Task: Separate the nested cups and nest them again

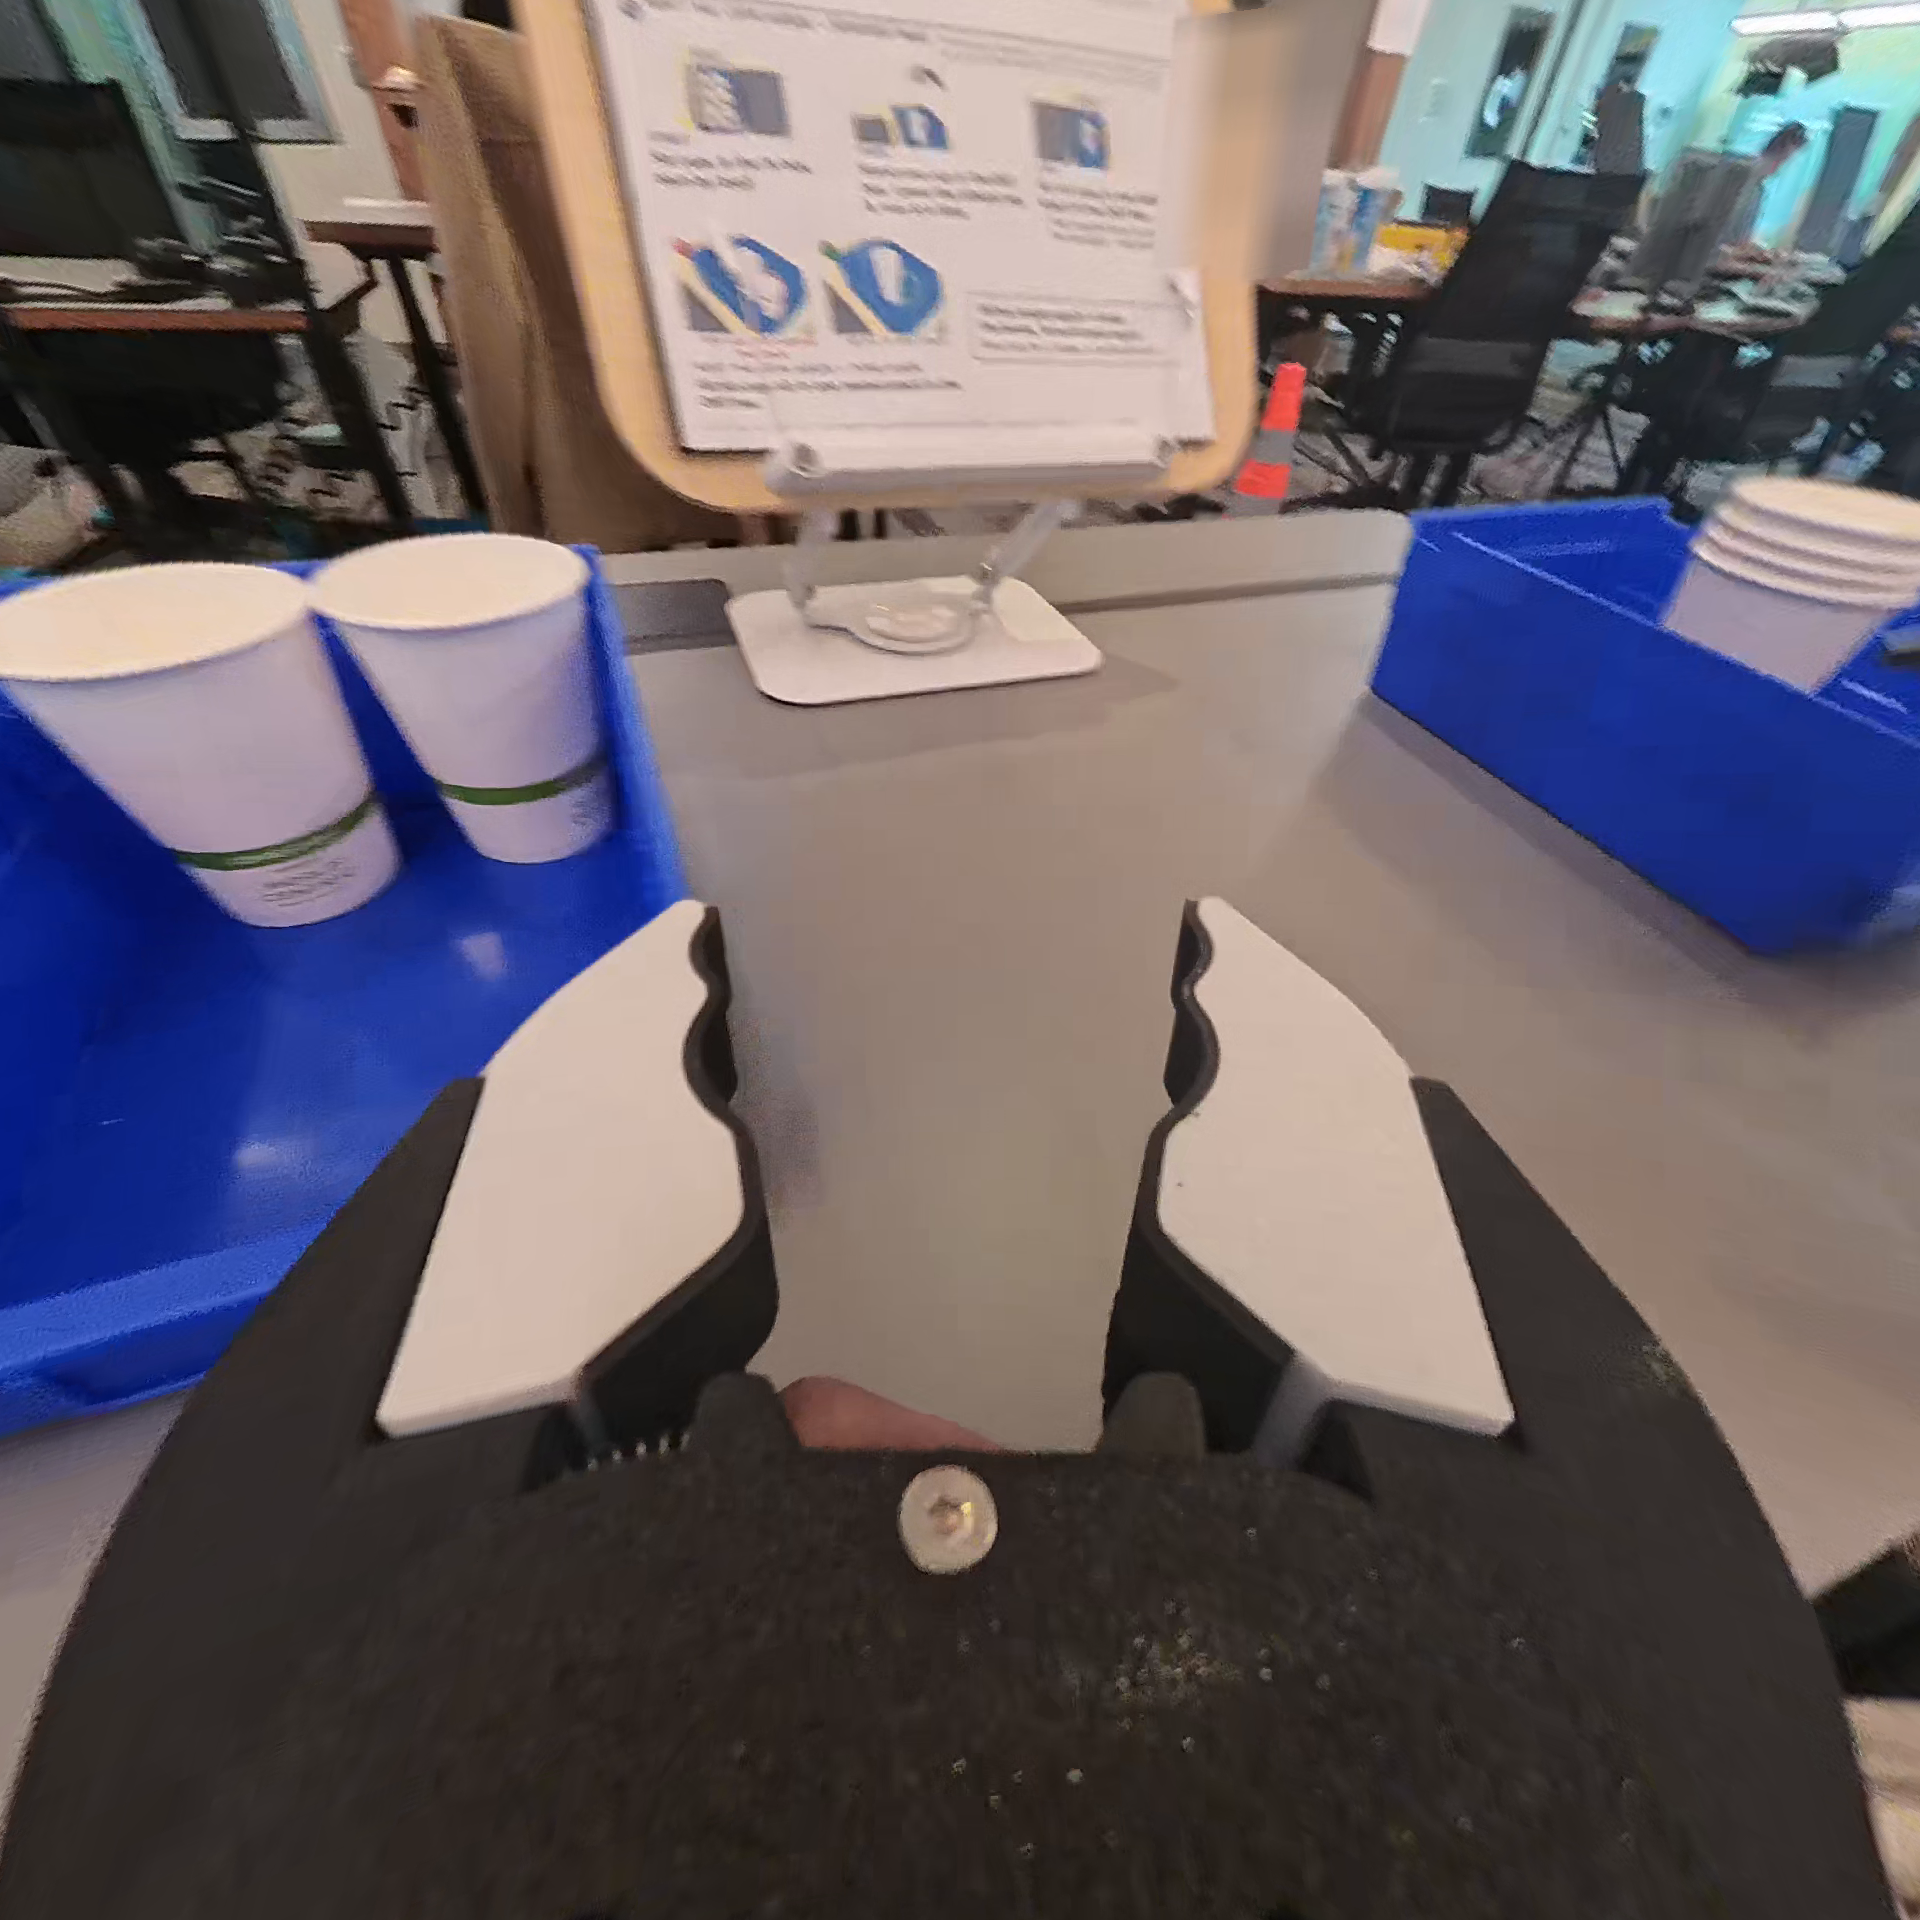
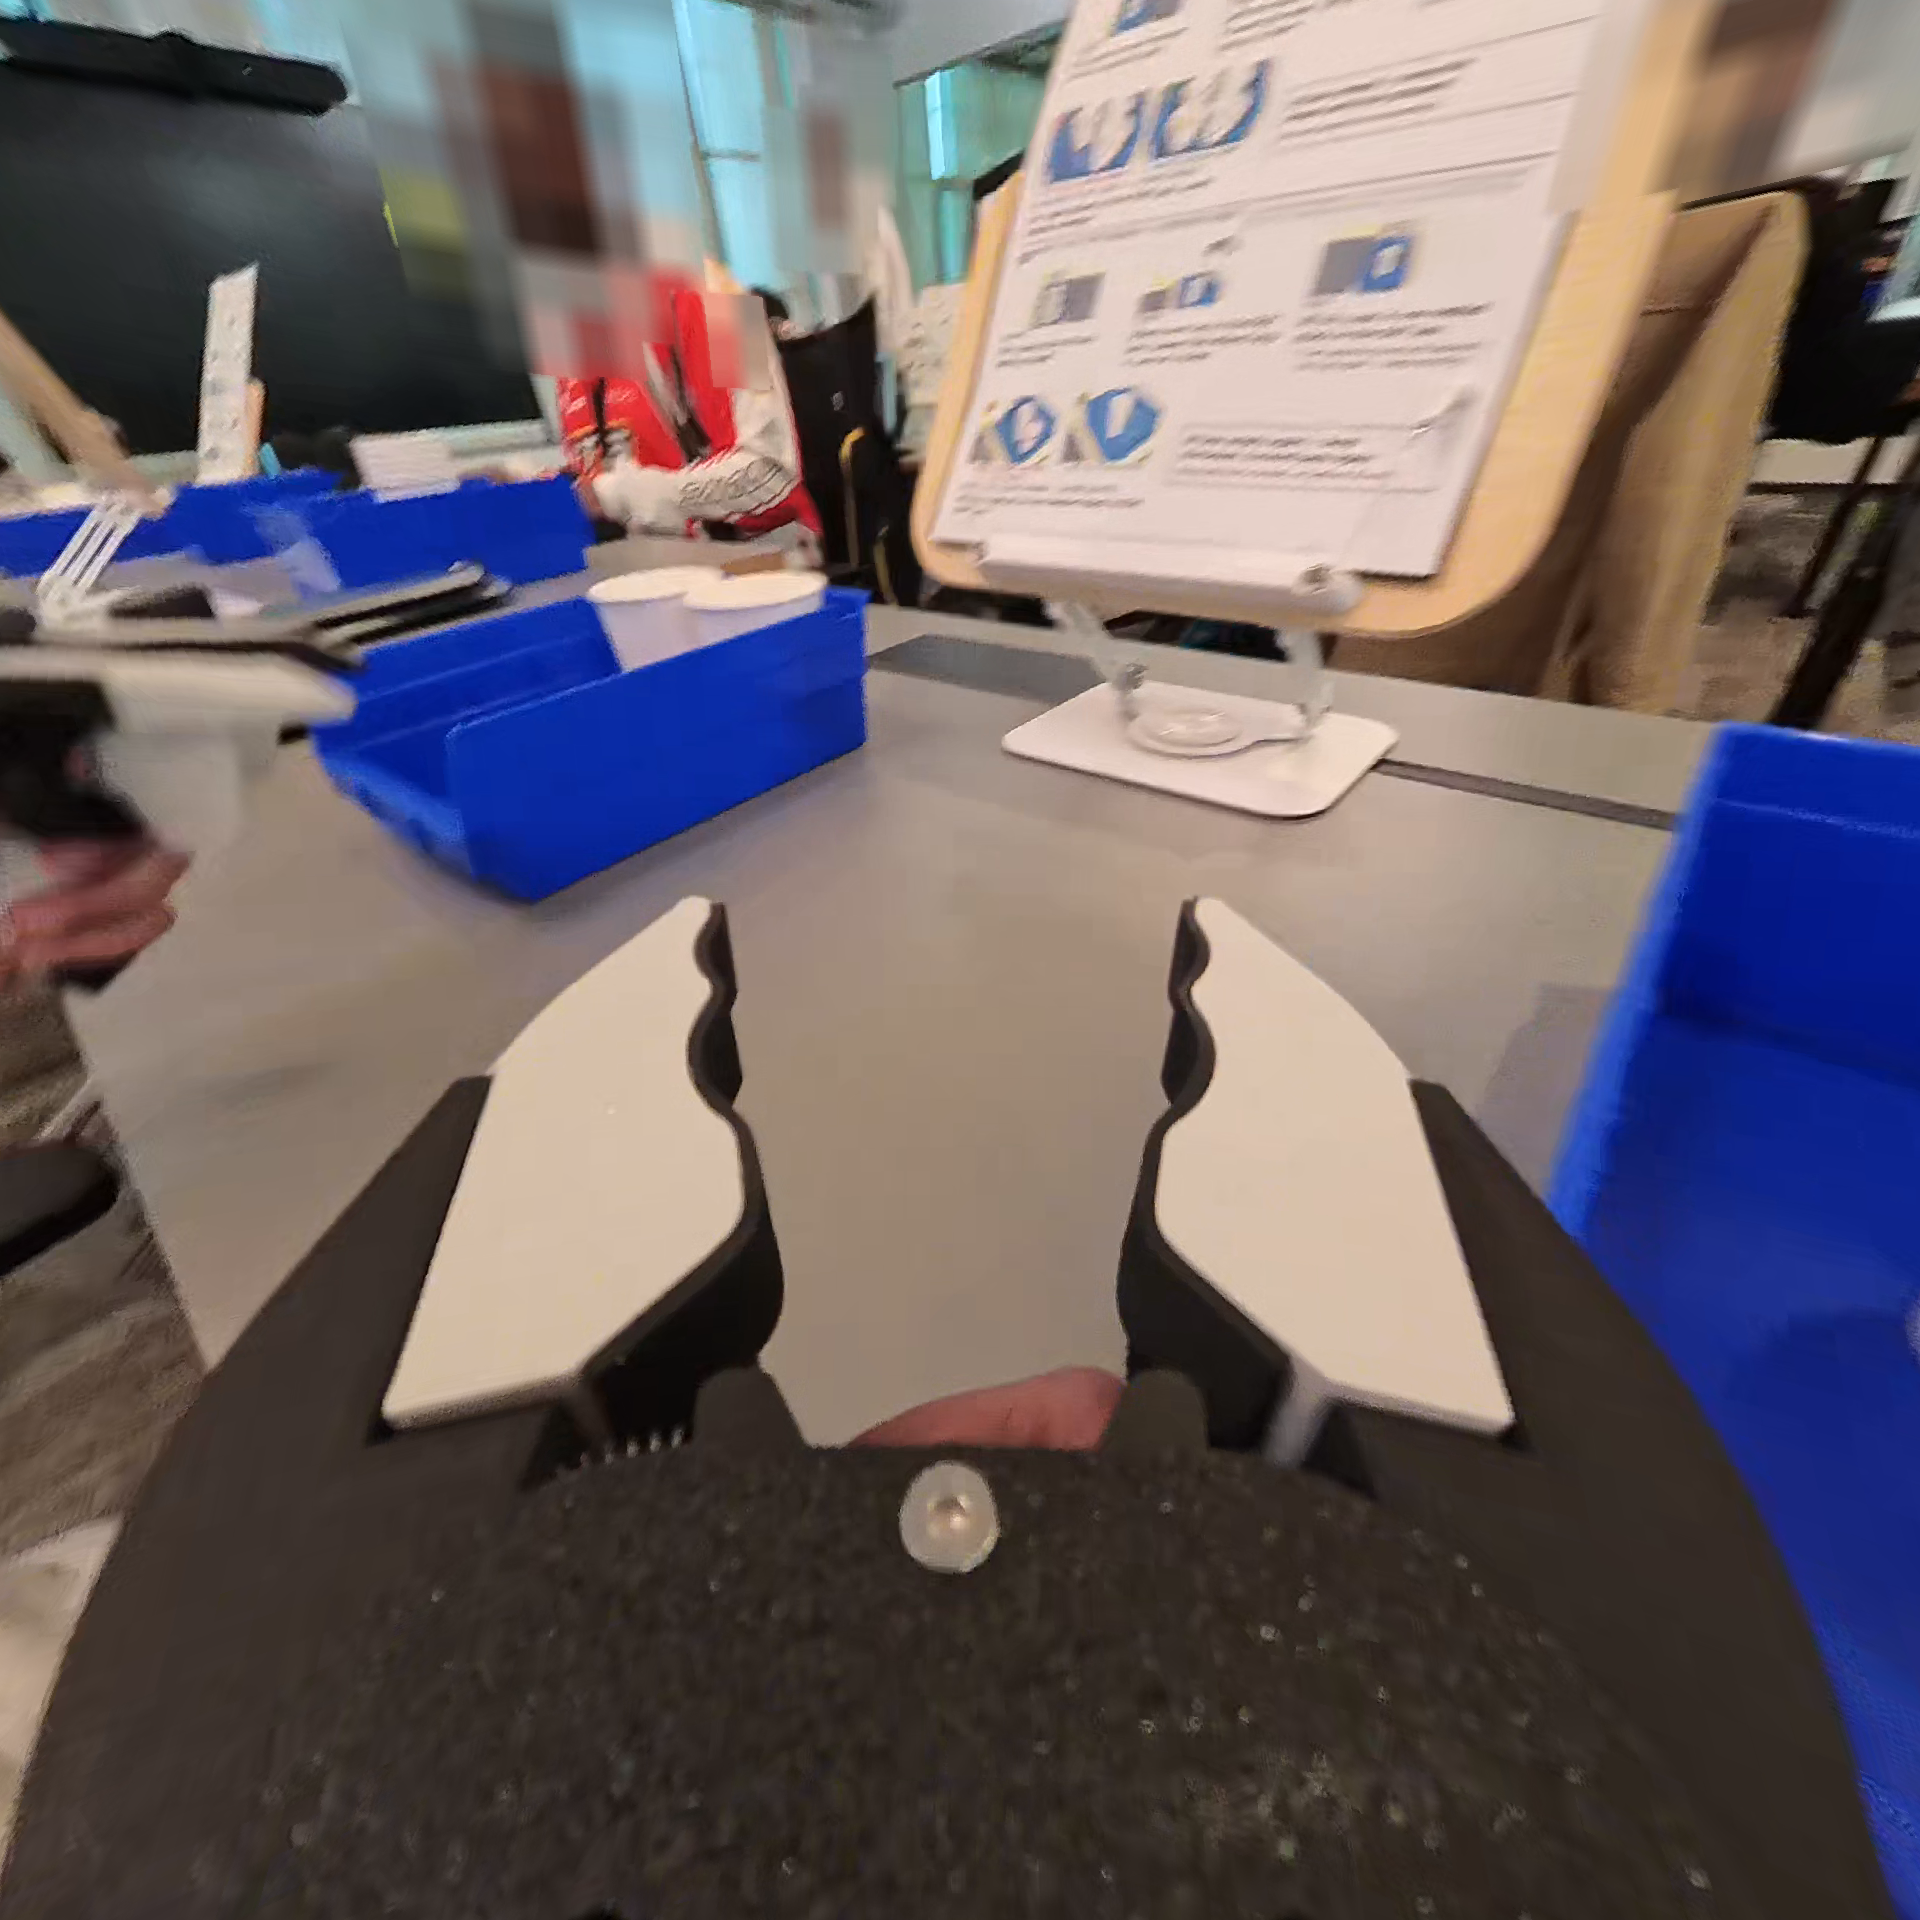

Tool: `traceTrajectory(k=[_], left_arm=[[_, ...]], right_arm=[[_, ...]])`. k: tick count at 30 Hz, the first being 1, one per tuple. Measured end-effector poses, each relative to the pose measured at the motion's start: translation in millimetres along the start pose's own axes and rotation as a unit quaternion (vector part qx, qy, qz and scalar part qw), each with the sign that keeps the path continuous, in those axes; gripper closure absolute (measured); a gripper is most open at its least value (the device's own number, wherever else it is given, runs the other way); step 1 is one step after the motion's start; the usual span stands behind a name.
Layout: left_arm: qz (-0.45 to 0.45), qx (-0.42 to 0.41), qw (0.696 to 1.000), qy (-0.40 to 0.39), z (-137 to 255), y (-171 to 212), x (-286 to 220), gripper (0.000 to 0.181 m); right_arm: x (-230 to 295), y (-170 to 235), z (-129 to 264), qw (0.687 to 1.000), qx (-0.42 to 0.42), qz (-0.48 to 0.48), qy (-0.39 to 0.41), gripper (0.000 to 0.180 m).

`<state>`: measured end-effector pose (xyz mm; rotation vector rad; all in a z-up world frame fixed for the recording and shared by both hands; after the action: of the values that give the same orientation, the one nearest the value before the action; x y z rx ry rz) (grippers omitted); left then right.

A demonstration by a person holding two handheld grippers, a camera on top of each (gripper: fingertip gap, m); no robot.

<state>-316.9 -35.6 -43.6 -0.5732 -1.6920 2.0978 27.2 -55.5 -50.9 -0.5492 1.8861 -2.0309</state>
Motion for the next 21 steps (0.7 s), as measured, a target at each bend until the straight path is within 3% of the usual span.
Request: traceTrajectory(k=[4,7,13,16,21], left_arm=[[0.04,-0.019,0.998,-0.051,2.4,-26.1,52.3,0.099],[0.06,0.014,0.994,-0.087,-22.8,-32.6,99.8,0.095],[0.075,0.125,0.977,-0.154,-93.3,-19.2,171.2,0.094],[0.072,0.156,0.959,-0.225,-107.2,-10.4,198.9,0.09],[0.092,0.182,0.945,-0.257,-127.7,-6.6,230.2,0.088]], right_arm=[[16.4,8.4,-4.0,0.999,0.017,0.048,-0.013,0.1],[20.6,14.4,-6.0,0.998,0.032,0.037,-0.034,0.1],[25.4,16.5,-5.6,0.997,0.036,0.029,-0.054,0.103],[25.3,16.5,-4.6,0.997,0.039,0.03,-0.056,0.104],[27.3,20.9,-7.0,0.996,0.051,0.012,-0.073,0.106]])
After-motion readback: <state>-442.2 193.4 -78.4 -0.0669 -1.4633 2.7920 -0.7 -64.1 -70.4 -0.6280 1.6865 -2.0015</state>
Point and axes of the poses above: each gripper's, where its closed fingertips meet, z back along the fingers, y out of its underside, x = y × z across the jaws, the point moved 7 cm from there along z, back along the fingers, and after that the axes turned 6 degrees about y, right-handed, at the moved point
